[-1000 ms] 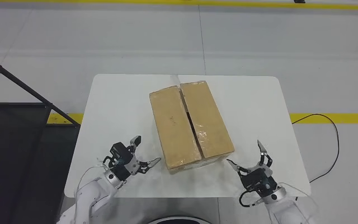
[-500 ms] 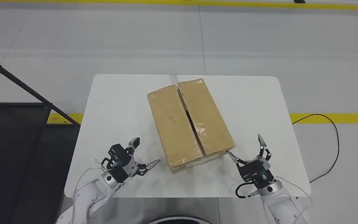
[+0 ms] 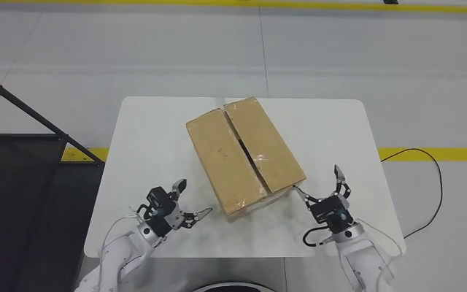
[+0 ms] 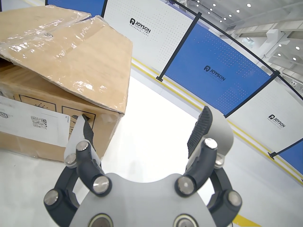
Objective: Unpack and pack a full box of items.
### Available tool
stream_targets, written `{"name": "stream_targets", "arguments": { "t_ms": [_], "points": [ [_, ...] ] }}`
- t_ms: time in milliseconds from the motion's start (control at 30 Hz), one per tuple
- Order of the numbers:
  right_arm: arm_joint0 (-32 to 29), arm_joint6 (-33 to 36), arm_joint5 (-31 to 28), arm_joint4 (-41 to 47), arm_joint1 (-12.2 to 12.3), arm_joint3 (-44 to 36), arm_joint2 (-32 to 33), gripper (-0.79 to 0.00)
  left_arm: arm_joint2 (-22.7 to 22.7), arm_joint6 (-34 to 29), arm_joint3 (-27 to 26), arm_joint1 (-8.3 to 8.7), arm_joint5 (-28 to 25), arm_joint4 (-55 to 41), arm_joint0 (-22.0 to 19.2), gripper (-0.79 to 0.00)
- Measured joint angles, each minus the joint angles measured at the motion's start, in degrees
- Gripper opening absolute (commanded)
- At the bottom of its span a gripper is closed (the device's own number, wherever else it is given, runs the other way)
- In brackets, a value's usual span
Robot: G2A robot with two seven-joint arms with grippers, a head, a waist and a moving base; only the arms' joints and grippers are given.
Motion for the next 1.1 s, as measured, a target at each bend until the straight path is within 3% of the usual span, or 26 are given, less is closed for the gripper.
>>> {"name": "stream_targets", "arguments": {
  "t_ms": [467,967,1100],
  "points": [
    [-8.61,-12.18,-2.87,4.94,0.68,-2.98,8.32,0.000,6.31,-4.59,0.35,-0.94,4.40,0.29,-3.75,0.000],
    [-10.50,-14.49,-4.48,7.44,0.66,-2.29,10.20,0.000,11.39,-7.21,-1.07,-1.61,6.39,1.05,-4.66,0.000],
    [-10.04,-12.13,-6.42,11.55,0.59,-1.87,10.71,0.000,10.45,-6.61,-2.13,-1.40,6.97,1.65,-3.52,0.000]
  ]
}}
